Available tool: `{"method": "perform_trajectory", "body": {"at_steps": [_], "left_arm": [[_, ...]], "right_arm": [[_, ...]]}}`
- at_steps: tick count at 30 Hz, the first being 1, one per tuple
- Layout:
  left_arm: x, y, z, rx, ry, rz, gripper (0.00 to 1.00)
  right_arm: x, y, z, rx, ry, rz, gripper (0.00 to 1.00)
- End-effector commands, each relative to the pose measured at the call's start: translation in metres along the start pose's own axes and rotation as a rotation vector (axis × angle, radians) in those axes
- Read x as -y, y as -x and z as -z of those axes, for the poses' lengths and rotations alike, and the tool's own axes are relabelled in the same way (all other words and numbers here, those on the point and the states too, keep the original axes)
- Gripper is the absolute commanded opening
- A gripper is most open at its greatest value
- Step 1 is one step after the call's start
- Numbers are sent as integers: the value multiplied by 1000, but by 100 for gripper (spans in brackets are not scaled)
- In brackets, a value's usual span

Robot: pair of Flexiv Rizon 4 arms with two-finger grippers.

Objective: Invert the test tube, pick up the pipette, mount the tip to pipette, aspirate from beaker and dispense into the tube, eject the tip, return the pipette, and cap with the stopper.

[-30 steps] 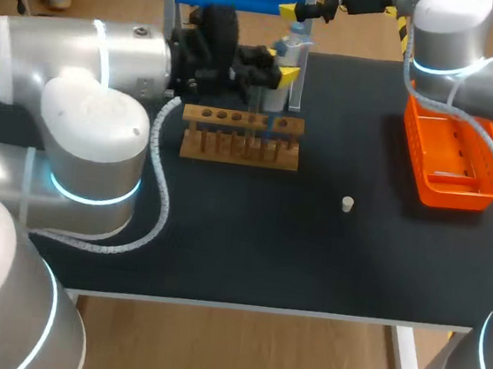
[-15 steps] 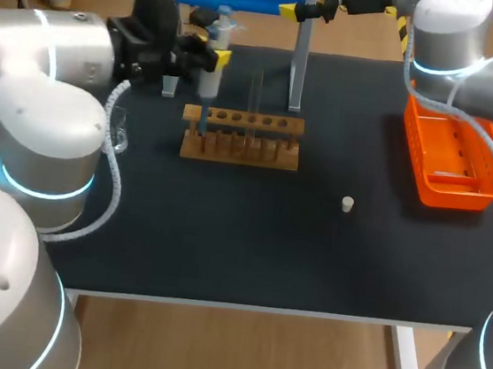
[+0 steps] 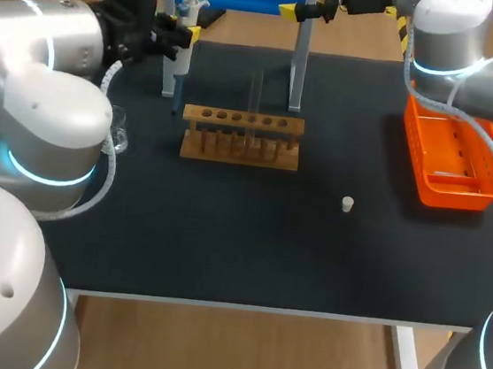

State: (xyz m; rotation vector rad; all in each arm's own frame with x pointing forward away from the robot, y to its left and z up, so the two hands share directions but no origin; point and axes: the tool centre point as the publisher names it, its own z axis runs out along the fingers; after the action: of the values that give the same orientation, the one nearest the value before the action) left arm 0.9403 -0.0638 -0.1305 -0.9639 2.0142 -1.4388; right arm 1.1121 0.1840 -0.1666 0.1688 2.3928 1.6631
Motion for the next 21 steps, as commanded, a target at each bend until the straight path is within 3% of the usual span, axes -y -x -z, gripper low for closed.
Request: {"method": "perform_trajectory", "body": {"at_steps": [1, 14, 21], "left_arm": [[8, 8, -25, 47, 40, 9, 0], [17, 57, -59, 115, 61, 41, 0], [21, 65, -68, 115, 46, 54, 0]], "right_arm": [[0, 1, 1, -4, -3, -1, 100], [0, 1, 1, -4, -3, -1, 100], [0, 1, 1, -4, -3, -1, 100]]}}
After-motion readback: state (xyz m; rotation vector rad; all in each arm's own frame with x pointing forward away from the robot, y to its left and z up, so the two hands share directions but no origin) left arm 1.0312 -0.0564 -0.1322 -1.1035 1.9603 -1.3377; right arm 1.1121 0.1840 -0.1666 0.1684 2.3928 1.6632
